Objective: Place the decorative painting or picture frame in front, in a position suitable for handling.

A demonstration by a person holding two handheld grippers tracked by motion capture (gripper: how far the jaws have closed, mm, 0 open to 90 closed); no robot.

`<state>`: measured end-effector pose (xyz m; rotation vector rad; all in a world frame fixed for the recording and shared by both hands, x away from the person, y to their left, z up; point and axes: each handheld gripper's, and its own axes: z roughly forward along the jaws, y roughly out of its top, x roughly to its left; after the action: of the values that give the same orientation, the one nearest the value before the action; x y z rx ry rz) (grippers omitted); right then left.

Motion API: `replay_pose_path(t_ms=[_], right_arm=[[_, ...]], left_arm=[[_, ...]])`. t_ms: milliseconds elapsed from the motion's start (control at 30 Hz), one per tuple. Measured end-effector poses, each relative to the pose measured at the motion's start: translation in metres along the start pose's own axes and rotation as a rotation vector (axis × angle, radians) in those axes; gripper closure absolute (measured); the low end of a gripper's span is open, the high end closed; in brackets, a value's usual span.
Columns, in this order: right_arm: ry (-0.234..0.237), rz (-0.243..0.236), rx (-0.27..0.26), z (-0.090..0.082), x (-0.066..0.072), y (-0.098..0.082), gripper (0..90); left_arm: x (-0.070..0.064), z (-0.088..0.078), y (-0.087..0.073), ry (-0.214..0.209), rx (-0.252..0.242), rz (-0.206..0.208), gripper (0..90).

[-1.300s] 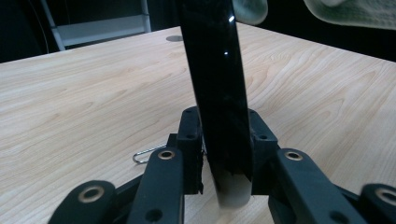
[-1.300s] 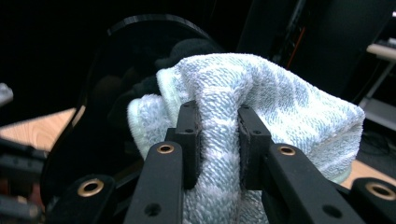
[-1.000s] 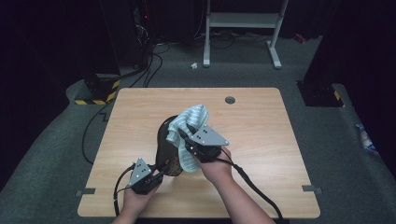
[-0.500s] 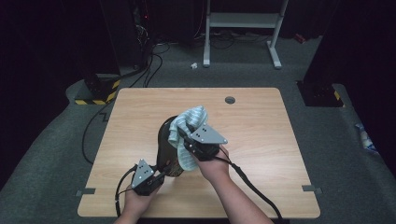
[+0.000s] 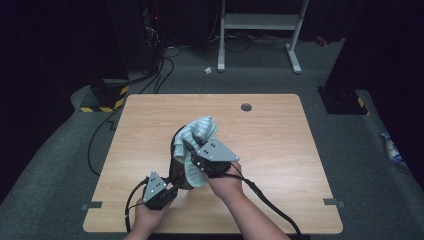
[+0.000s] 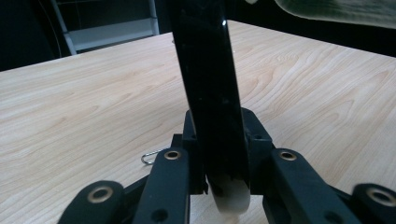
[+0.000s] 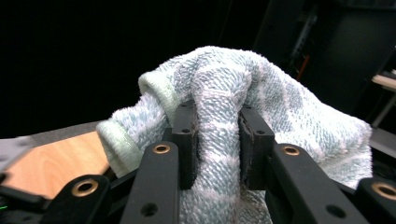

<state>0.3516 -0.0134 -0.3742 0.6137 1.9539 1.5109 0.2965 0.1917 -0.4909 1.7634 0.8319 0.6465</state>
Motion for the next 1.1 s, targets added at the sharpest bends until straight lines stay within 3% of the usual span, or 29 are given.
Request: replay_pose_path(t_ms=[100,233,533,633,833,1000,1100], right_arm=[[-0.031,0.017,0.015,0.004,-0.014,-0.001,71.4],[-0.047,0.013,0.018,0.005,-0.019,0.001,71.6],[0.011,-0.018,-0.012,-0.002,0.015,0.005,71.8],[0.010,-0.016,-0.013,-0.002,0.015,0.004,71.8],[-0.012,0.016,-0.006,0.005,-0.002,0.005,71.8],[-0.053,0.067,0.031,0.013,-0.028,0.001,71.6],[-0.076,0.075,0.044,0.015,-0.036,-0.001,71.7]], left_arm=[[0.000,0.000,0.000,0.000,-0.002,0.001,76.1],[-0.001,0.000,0.000,0.001,0.000,0.007,76.0],[-0.002,0.001,0.001,0.010,0.007,0.015,75.4],[-0.002,0.001,0.001,0.005,0.009,0.011,75.6],[0.000,0.001,0.001,0.000,0.007,0.003,75.9],[0.000,0.001,0.001,0.001,0.007,-0.003,75.8],[-0.001,0.001,0.001,0.001,0.006,-0.001,75.8]])
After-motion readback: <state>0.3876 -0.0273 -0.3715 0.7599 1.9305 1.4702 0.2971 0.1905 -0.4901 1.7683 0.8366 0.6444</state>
